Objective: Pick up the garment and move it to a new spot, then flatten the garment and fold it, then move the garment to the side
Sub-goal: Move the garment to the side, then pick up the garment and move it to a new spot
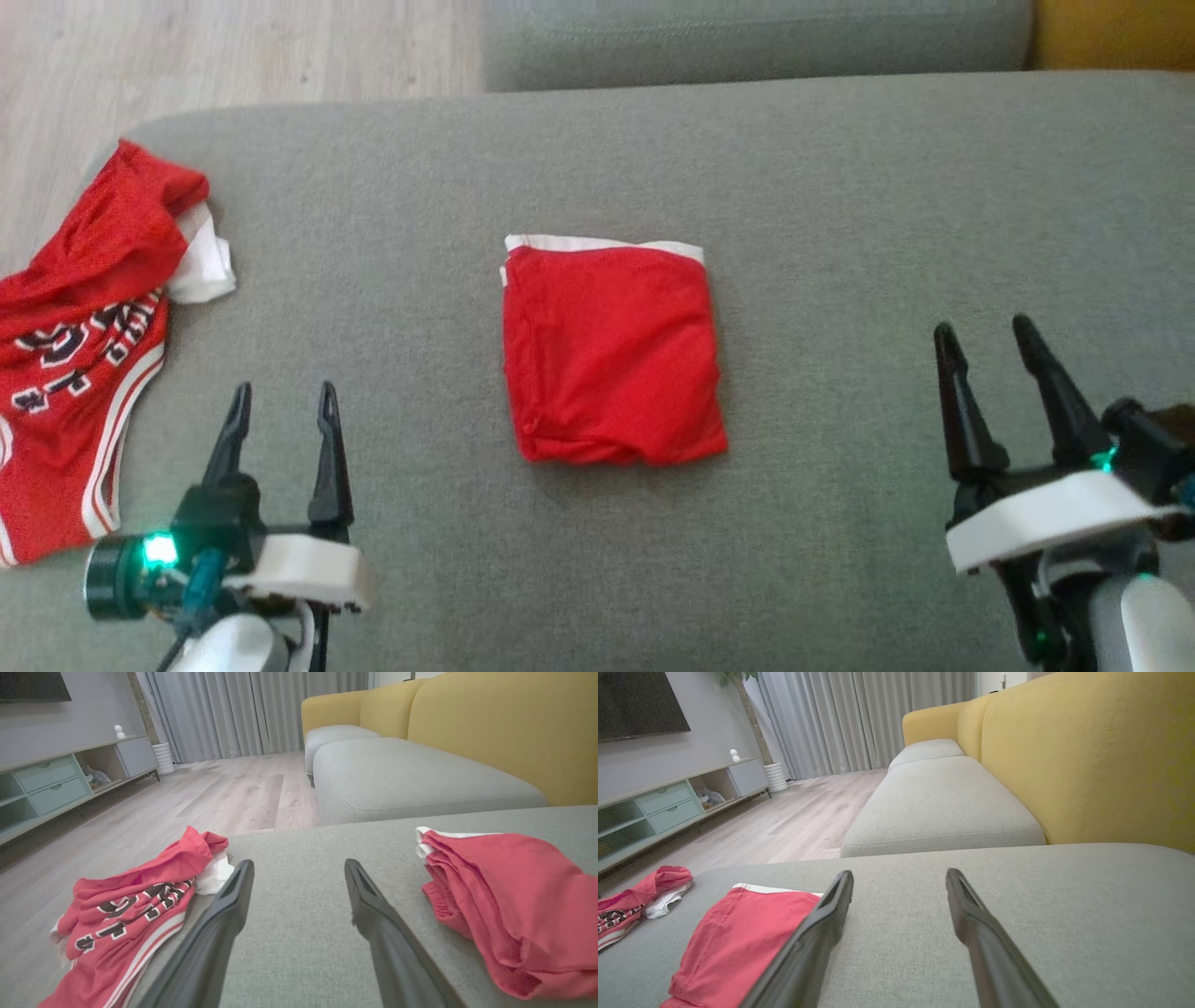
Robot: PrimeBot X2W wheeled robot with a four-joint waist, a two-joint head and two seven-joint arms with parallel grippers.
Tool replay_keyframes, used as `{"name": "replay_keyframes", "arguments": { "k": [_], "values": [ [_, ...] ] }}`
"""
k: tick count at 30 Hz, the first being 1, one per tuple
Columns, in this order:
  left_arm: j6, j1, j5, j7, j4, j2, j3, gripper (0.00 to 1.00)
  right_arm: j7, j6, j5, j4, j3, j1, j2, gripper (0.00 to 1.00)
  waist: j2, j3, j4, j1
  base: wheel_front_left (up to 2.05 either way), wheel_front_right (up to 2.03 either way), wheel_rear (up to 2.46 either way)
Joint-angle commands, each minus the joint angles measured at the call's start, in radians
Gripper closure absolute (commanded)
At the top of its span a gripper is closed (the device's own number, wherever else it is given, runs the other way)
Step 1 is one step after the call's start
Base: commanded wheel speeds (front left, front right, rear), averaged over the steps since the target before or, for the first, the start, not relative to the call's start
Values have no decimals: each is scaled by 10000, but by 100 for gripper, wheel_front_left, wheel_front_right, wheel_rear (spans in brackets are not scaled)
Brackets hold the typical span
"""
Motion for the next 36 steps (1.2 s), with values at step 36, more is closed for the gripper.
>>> {"name": "replay_keyframes", "arguments": {
  "k": [36],
  "values": [
    [163, 333, -394, 366, -462, 441, 143, 0, 681, -17, -169, -763, 516, 604, 154, 0, 0, -775, -216, 1, 0, 0, 0]
  ]
}}
